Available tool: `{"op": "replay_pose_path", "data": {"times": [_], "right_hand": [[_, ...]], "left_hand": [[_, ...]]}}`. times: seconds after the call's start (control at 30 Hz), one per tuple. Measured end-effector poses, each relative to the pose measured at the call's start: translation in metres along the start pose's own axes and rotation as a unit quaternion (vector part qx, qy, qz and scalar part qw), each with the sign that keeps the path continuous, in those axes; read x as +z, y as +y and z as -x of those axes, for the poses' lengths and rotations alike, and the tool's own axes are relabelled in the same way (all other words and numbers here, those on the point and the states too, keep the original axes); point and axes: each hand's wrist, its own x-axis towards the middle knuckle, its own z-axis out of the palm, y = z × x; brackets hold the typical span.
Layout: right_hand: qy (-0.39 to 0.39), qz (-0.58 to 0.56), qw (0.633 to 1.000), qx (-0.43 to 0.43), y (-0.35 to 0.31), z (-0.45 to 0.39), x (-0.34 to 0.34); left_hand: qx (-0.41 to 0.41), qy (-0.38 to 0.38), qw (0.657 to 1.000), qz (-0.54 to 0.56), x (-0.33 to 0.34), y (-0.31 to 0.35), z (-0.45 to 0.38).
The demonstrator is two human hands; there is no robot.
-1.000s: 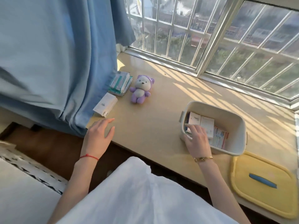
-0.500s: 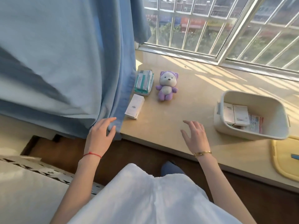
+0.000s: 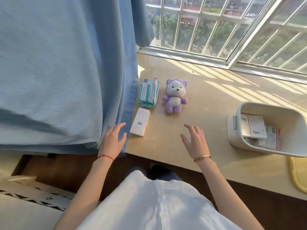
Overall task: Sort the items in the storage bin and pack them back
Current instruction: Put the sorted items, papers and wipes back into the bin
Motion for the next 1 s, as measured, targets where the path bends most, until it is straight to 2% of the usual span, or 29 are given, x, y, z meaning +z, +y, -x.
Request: {"op": "replay_pose_path", "data": {"times": [0.37, 0.67, 0.8, 0.87, 1.0], "right_hand": [[-0.056, -0.016, 0.996, 0.073, -0.035, -0.083, 0.096], [-0.066, -0.041, 0.989, 0.122, -0.037, -0.112, 0.171], [-0.073, -0.045, 0.987, 0.134, -0.031, -0.115, 0.198], [-0.074, -0.048, 0.986, 0.142, -0.031, -0.113, 0.208], [-0.082, -0.059, 0.983, 0.150, -0.038, -0.111, 0.223]], "left_hand": [[-0.039, -0.173, 0.984, -0.017, 0.072, -0.060, -0.117], [0.008, -0.238, 0.970, -0.051, 0.122, -0.098, -0.153], [-0.004, -0.282, 0.959, 0.020, 0.135, -0.113, -0.151], [-0.008, -0.288, 0.956, 0.056, 0.137, -0.116, -0.149], [-0.010, -0.235, 0.968, 0.082, 0.129, -0.121, -0.148]]}}
